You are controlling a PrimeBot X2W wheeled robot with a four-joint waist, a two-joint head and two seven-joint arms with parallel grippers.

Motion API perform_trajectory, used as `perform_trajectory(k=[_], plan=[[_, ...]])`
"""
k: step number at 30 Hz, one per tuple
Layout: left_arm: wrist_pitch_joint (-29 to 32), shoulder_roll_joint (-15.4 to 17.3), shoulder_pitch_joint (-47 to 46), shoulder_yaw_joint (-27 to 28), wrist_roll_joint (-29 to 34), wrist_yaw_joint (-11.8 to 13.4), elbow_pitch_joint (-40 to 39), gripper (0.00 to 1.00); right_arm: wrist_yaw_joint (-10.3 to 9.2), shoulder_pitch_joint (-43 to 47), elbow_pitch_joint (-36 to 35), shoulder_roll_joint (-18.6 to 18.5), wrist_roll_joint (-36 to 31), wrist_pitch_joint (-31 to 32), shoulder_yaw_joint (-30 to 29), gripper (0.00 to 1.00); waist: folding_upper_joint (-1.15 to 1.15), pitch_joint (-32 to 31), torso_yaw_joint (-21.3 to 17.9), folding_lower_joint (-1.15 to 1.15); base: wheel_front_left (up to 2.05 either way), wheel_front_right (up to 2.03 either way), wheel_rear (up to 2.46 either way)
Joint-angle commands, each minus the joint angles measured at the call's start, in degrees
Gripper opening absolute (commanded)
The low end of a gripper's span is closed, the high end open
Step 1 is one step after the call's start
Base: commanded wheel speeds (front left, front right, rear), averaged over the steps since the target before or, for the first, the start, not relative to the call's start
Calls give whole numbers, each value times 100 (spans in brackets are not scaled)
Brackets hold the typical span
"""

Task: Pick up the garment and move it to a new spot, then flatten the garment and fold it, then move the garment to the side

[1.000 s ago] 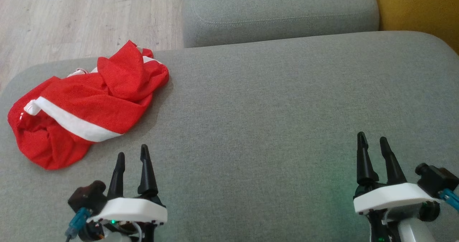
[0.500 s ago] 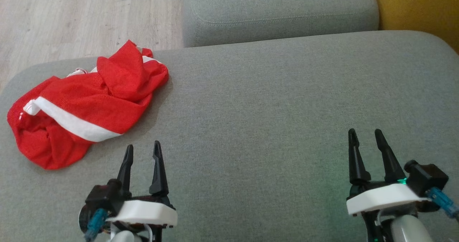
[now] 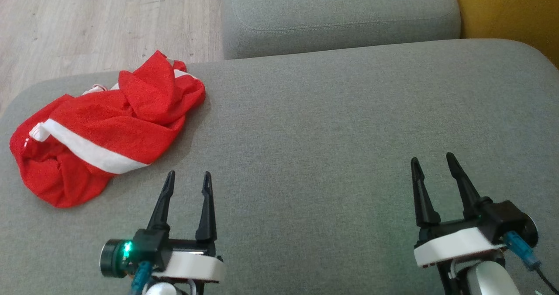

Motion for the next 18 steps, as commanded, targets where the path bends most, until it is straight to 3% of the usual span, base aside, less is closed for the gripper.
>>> perform_trajectory(k=[1,12,18], plan=[[-105,52,-315,76,230,48,-248,100,35,-172,-244,-70,-232,-100,182,100,0,-3,2,0,0,0,0],[-314,67,-283,96,817,153,-291,100,43,-130,-136,-96,-1016,-308,318,100,0,-37,18,0,0,0,0],[-314,48,-258,193,766,118,-243,100,43,-116,-76,-96,-1013,-308,324,100,0,-54,24,0,0,0,0]])
